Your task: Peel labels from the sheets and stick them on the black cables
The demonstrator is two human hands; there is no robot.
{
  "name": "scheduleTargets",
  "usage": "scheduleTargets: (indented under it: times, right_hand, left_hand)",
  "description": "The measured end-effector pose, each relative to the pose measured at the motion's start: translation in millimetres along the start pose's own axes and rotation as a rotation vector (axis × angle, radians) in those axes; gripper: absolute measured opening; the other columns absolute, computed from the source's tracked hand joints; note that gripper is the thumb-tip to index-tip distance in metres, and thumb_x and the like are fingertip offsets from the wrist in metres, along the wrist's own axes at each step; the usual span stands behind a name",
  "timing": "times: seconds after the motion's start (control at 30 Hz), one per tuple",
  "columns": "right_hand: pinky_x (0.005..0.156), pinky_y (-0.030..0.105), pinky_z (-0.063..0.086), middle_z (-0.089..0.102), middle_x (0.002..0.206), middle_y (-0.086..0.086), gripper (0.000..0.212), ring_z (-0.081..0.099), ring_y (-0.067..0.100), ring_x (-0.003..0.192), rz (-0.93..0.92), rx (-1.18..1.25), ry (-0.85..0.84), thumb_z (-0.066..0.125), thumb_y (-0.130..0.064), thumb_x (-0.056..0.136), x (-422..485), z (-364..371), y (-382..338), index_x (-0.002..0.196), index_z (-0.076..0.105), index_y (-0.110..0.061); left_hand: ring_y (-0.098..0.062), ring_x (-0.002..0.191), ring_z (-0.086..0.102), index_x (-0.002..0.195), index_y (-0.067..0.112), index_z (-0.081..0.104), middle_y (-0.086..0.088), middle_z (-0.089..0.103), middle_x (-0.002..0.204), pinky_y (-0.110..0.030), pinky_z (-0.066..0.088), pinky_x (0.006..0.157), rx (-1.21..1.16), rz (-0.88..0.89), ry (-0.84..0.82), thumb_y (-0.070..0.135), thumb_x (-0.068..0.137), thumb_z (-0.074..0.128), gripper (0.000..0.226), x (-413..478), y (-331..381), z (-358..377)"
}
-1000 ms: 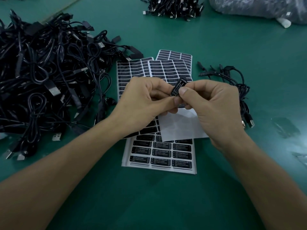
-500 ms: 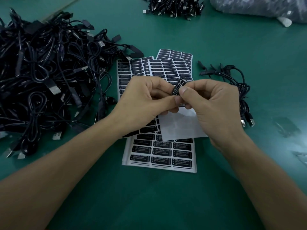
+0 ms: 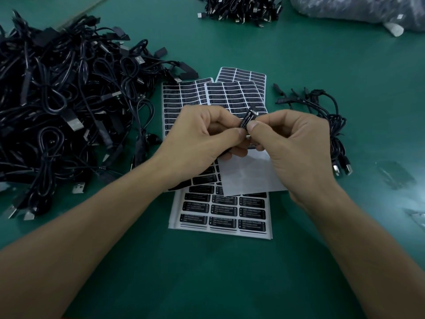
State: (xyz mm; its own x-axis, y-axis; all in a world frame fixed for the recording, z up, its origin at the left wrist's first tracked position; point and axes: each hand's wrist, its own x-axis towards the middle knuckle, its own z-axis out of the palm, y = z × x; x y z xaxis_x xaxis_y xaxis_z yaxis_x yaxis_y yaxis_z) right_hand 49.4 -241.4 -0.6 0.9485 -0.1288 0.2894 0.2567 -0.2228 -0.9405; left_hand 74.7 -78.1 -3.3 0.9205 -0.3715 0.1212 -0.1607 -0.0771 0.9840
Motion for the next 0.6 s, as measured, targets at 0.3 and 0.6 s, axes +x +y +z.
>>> scheduleTargets:
  times: [0.3, 0.6]
  right_hand:
    - [0.058, 0.014, 0.05, 0.071, 0.064, -0.007, 0.016, 0.066, 0.003, 0.058, 0.016, 0.019, 0.01, 0.072, -0.005, 0.086, -0.6, 1.5, -0.7, 0.074, 0.072, -0.016]
    - [0.059, 0.016, 0.051, 0.071, 0.062, -0.004, 0.015, 0.067, 0.007, 0.059, 0.059, 0.04, 0.018, 0.072, -0.005, 0.081, -2.1, 2.7, -2.4, 0.071, 0.072, -0.015]
  left_hand:
    - [-0.016, 0.069, 0.075, 0.084, 0.011, 0.068, -0.001, 0.077, 0.074, -0.024, 0.057, 0.059, 0.01, -0.002, 0.018, 0.002, 0.093, 0.066, 0.013, -0.8, 2.1, 2.0]
    - [-0.019, 0.068, 0.075, 0.082, 0.012, 0.067, -0.005, 0.077, 0.075, -0.028, 0.057, 0.058, 0.034, -0.001, 0.036, 0.0, 0.093, 0.066, 0.016, -1.8, 3.0, 4.0]
